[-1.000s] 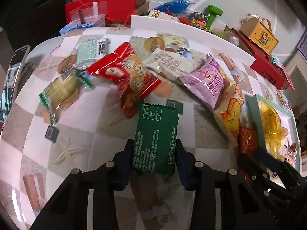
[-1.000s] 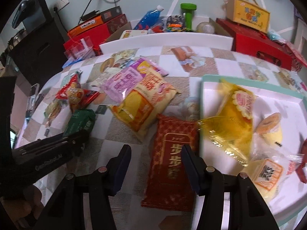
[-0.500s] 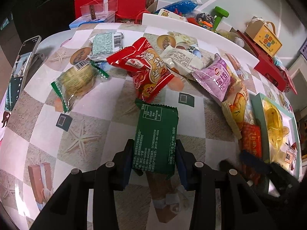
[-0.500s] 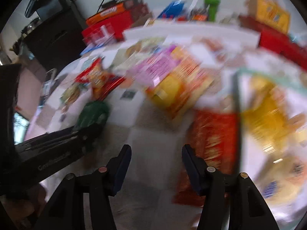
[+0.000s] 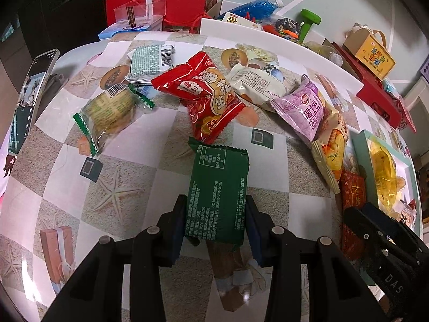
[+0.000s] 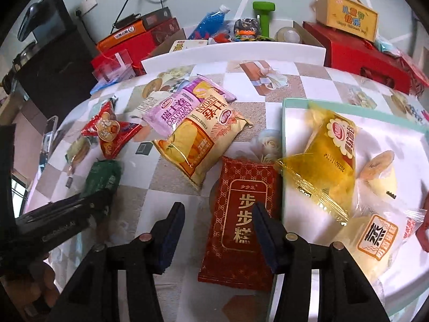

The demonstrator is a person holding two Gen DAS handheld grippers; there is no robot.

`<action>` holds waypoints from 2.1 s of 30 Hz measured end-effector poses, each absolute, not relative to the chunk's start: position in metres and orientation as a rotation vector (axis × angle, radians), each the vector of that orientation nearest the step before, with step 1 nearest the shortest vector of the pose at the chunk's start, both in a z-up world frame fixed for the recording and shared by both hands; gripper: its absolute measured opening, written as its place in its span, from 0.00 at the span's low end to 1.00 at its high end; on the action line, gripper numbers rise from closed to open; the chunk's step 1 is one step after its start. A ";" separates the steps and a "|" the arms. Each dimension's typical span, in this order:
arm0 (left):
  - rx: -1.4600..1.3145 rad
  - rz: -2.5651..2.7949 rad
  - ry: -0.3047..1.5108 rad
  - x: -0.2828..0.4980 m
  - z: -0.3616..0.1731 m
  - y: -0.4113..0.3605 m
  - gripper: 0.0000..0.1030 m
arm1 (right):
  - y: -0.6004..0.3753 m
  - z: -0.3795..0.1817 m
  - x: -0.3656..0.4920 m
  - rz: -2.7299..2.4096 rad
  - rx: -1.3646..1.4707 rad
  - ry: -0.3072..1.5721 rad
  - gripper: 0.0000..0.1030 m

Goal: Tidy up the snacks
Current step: 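Lift the green pack with the left tool while the right tool lifts the red bag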

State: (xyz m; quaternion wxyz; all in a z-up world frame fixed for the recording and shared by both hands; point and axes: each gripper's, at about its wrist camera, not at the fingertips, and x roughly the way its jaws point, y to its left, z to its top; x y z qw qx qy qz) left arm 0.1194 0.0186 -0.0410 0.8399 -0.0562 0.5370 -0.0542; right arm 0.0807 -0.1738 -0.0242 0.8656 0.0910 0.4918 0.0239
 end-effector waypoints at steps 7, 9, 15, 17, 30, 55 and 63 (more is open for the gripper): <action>-0.132 -0.123 1.135 0.120 -0.041 0.020 0.41 | -0.175 -0.026 0.080 0.009 0.168 1.039 0.53; -0.131 -0.122 1.135 0.119 -0.041 0.020 0.41 | -0.179 -0.027 0.080 -0.015 0.169 1.041 0.53; -0.127 -0.119 1.137 0.119 -0.040 0.019 0.41 | -0.183 -0.028 0.082 -0.042 0.167 1.040 0.55; -0.123 -0.118 1.137 0.119 -0.040 0.018 0.41 | -0.183 -0.029 0.082 -0.040 0.169 1.041 0.56; -0.123 -0.116 1.138 0.120 -0.041 0.018 0.41 | -0.172 -0.033 0.084 -0.032 0.136 1.036 0.65; -0.112 -0.116 1.138 0.119 -0.041 0.017 0.41 | -0.166 -0.039 0.086 -0.049 0.147 1.068 0.65; -0.103 -0.111 1.136 0.120 -0.042 0.014 0.41 | -0.158 -0.039 0.084 -0.050 0.088 1.061 0.57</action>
